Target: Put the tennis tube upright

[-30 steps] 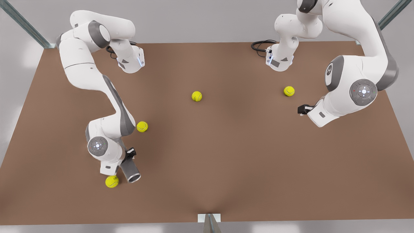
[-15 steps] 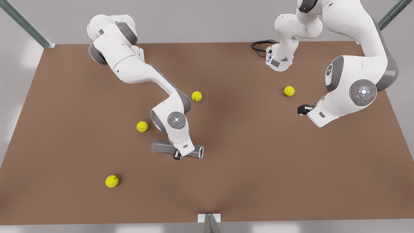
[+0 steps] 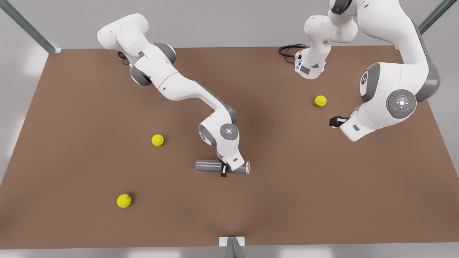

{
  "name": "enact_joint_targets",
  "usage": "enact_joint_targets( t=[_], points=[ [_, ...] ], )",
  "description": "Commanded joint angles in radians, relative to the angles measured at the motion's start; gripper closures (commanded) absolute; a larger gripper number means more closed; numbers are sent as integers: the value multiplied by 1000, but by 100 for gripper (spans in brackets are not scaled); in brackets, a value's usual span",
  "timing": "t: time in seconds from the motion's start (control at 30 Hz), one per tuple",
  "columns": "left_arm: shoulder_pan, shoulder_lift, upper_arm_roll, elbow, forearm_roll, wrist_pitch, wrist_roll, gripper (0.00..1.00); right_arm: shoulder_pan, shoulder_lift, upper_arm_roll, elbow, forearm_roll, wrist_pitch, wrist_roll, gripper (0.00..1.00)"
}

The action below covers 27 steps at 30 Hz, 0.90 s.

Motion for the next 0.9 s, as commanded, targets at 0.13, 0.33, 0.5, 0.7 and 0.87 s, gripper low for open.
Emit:
enact_joint_targets(
  t=[0.13, 0.33, 0.5, 0.7, 0.87],
  points=[
    [0, 0, 0, -6, 0, 5, 1, 0, 5, 0, 0, 0, 0, -1, 3, 0],
    [46, 116, 3, -6, -288, 219, 1, 0, -216, -230, 8, -25, 161, -351, -2, 0],
    [66, 514, -57, 7, -1075, 437, 294, 0, -540, -837, 2, -465, 222, -611, 416, 0],
    [72, 778, -207, 182, -1256, 506, 486, 0, -707, -1052, 5, -795, 308, -325, 722, 0],
    [67, 827, -268, 222, -1295, 589, 493, 0, -831, -1022, 2, -722, 331, -331, 708, 0]
  ],
)
